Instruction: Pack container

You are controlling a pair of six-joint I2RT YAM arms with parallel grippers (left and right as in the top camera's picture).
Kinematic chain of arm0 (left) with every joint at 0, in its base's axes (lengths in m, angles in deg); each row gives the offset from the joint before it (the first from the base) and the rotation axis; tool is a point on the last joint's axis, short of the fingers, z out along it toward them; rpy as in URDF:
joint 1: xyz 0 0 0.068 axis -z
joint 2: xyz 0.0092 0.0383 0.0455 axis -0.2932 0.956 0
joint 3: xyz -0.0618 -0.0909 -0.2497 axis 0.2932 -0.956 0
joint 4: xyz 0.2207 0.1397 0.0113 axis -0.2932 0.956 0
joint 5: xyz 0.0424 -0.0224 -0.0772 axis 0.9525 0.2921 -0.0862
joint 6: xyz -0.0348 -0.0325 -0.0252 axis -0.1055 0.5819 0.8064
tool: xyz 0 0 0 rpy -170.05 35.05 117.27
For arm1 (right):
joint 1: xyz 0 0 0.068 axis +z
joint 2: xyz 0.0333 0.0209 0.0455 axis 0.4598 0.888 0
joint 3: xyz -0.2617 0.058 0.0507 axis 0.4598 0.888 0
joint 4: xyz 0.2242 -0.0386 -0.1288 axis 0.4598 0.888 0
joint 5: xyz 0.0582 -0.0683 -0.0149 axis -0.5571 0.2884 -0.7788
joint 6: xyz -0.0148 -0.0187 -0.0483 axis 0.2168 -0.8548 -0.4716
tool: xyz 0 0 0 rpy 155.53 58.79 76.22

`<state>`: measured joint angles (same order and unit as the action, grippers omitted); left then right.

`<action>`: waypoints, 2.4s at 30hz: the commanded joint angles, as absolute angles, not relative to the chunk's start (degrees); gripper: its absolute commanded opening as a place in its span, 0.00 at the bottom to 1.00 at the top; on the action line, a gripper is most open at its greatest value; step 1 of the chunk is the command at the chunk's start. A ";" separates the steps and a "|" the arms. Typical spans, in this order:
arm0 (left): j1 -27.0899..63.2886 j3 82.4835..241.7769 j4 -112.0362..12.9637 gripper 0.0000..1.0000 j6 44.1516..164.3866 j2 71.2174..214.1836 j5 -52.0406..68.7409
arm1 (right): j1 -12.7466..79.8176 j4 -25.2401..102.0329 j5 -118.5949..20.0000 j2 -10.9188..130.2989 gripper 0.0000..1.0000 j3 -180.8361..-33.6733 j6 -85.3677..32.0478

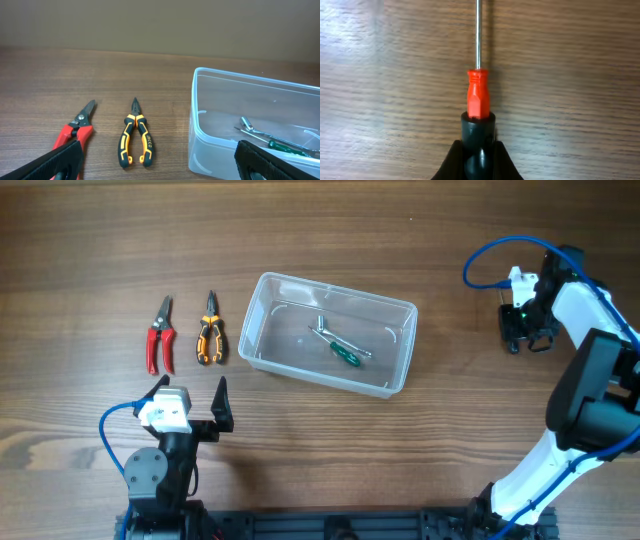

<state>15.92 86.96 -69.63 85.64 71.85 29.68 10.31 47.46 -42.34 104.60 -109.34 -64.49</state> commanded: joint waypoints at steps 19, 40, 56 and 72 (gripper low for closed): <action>15.88 86.64 -69.81 1.00 84.74 71.44 29.60 | 37.52 71.67 -60.65 88.01 0.04 -135.31 -74.77; 15.88 86.64 -69.81 1.00 84.74 71.44 29.60 | 57.96 70.25 -60.65 111.17 0.04 -128.23 -77.87; 15.88 86.64 -69.81 1.00 84.74 71.44 29.60 | 57.96 70.14 -63.47 112.40 0.46 -132.90 -72.91; 15.88 86.64 -69.81 1.00 84.74 71.44 29.60 | 44.98 63.67 -30.51 95.55 1.00 -151.24 -50.40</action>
